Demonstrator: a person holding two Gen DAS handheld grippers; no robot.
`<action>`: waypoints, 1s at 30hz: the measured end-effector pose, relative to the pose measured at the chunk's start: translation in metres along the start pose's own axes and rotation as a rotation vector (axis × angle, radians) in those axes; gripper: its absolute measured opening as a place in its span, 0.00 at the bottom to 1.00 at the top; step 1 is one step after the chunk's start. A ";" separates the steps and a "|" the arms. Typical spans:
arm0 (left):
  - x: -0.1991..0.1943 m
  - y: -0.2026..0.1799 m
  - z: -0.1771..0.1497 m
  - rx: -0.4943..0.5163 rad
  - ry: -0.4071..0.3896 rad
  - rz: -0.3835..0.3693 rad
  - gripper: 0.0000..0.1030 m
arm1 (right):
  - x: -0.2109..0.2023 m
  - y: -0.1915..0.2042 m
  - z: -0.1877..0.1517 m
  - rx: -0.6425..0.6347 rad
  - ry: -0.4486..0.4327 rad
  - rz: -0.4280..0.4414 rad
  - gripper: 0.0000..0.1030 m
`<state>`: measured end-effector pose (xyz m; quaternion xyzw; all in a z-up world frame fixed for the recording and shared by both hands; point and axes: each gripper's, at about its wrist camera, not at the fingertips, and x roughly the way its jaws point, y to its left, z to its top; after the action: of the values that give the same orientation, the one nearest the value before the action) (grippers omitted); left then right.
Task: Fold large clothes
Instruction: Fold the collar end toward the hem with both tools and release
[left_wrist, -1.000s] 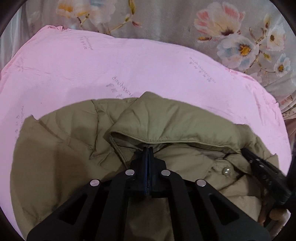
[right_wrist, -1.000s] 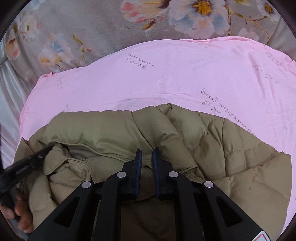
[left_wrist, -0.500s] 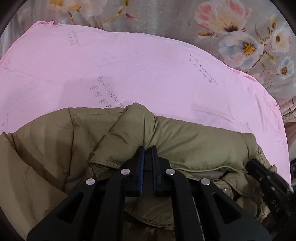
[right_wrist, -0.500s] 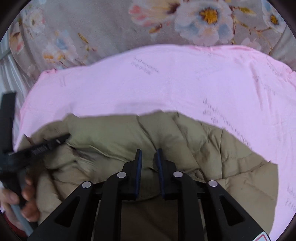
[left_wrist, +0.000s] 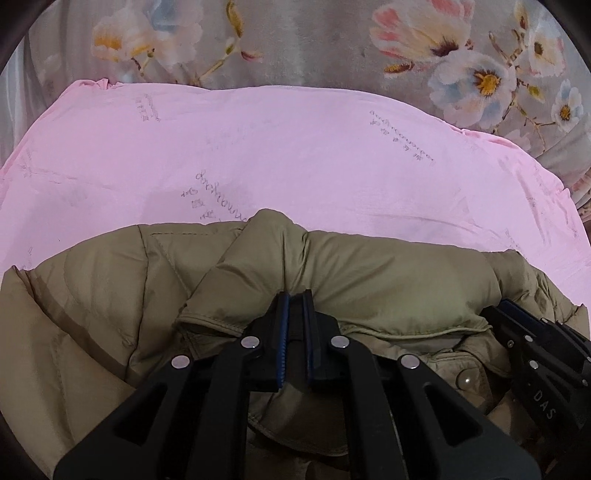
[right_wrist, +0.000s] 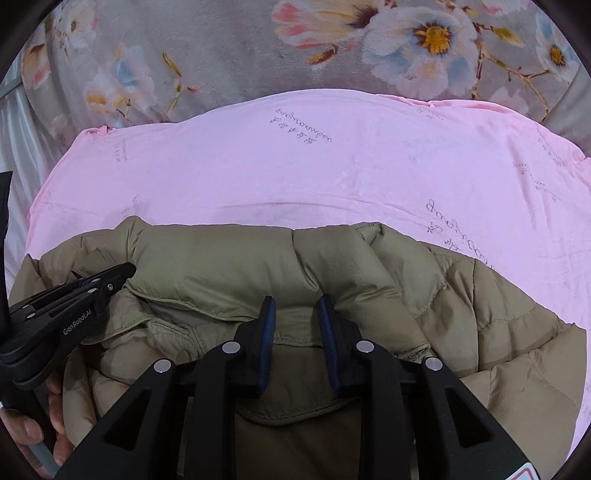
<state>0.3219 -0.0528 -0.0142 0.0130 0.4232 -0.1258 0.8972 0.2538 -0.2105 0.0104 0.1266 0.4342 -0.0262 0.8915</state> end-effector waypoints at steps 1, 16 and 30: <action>0.000 -0.001 0.000 0.006 -0.002 0.008 0.06 | 0.000 0.000 0.000 -0.002 0.000 -0.003 0.23; 0.002 -0.007 0.002 0.024 -0.014 0.046 0.06 | 0.003 0.001 0.000 0.007 -0.001 0.000 0.23; -0.136 0.052 -0.065 0.009 -0.101 -0.053 0.80 | -0.176 -0.089 -0.110 0.178 -0.082 0.175 0.56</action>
<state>0.2022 0.0355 0.0439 -0.0004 0.3769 -0.1519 0.9137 0.0460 -0.2798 0.0643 0.2417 0.3806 0.0081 0.8926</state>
